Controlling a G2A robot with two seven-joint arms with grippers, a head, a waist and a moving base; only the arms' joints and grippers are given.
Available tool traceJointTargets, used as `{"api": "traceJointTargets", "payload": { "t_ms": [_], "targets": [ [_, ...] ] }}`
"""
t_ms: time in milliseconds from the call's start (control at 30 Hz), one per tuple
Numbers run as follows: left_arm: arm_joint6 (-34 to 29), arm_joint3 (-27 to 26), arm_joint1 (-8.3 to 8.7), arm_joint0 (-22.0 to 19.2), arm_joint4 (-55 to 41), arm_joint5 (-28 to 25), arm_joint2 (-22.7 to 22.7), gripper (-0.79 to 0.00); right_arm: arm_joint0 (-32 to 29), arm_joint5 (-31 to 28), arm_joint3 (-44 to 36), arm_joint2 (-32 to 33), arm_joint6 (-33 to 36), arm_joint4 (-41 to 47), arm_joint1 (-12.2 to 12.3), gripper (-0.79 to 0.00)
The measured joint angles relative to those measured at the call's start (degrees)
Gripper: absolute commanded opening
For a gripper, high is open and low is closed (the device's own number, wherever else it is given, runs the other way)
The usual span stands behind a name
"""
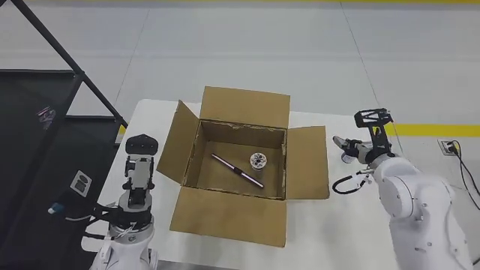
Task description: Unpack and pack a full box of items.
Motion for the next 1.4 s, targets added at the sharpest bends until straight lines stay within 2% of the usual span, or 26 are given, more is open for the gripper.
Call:
{"api": "traceJointTargets", "payload": {
  "t_ms": [200, 333, 367, 433, 500, 633, 767, 867, 900, 933, 967, 1067, 1167, 1267, 1400],
  "targets": [
    [-0.42, -0.14, 0.02, -0.36, 0.35, 0.95, 0.04, 0.0, 5.48, -2.01, 15.82, 0.33, -2.38, 1.79, 0.23, 0.0],
    [-0.51, -0.07, 0.0, -0.62, 0.7, 1.5, 0.35, 0.0, 7.61, -1.8, 23.47, 0.59, -5.66, 2.64, 0.32, 0.0],
    [-0.48, -0.05, -0.01, -0.68, 0.78, 1.6, 0.43, 0.0, 8.1, -2.04, 24.91, 0.68, -6.07, 2.94, 0.36, -0.065],
    [-0.38, -0.03, -0.02, -0.75, 0.93, 1.8, 0.55, 0.0, 8.86, -2.9, 27.48, 0.96, -6.92, 3.95, 0.47, -0.326],
    [-0.23, 0.04, -0.04, -0.81, 1.05, 2.04, 0.65, 0.0, 9.32, -3.54, 29.12, 1.0, -7.53, 4.22, 0.6, -0.462],
    [-0.14, 0.35, -0.08, -1.25, 1.33, 2.4, 1.14, 0.0, 10.12, -3.76, 31.61, 0.68, -8.67, 4.86, 0.69, -0.526],
    [-0.28, 0.62, -0.11, -1.79, 1.53, 2.61, 1.56, 0.0, 11.69, -3.42, 34.97, -0.16, -9.92, 5.08, 0.69, -0.551],
    [-0.33, 0.5, -0.1, -1.86, 1.63, 2.63, 1.55, 0.0, 12.79, -3.34, 36.97, -0.8, -10.21, 5.4, 0.67, -0.674],
    [-0.27, 0.39, -0.09, -1.76, 1.66, 2.62, 1.45, 0.0, 13.11, -3.27, 37.48, -0.96, -10.35, 5.5, 0.69, -0.751],
    [-0.2, 0.33, -0.08, -1.66, 1.67, 2.61, 1.36, 0.0, 13.27, -3.22, 37.72, -1.04, -10.48, 5.59, 0.7, -0.785],
    [-0.12, 0.27, -0.08, -1.55, 1.68, 2.61, 1.28, 0.0, 13.36, -3.18, 37.74, -1.06, -10.64, 5.77, 0.72, -0.785],
    [0.11, 0.14, -0.06, -1.26, 1.69, 2.62, 1.1, 0.0, 12.86, -3.14, 35.73, -0.77, -11.22, 6.36, 0.88, -0.785],
    [0.3, 0.11, -0.06, -1.15, 1.69, 2.56, 1.0, 0.0, 11.07, -2.5, 30.08, -0.16, -11.22, 6.82, 1.09, -0.785],
    [0.56, 0.21, -0.05, -1.16, 1.79, 2.53, 0.86, 0.0, 7.12, -0.99, 19.42, 0.82, -10.72, 7.98, 1.24, -0.785],
    [1.51, 1.03, -0.1, -1.35, 1.93, 3.08, 0.66, 0.0, -0.44, 2.29, 0.41, 1.39, -10.29, 9.97, 1.19, -0.785]
  ]
}}
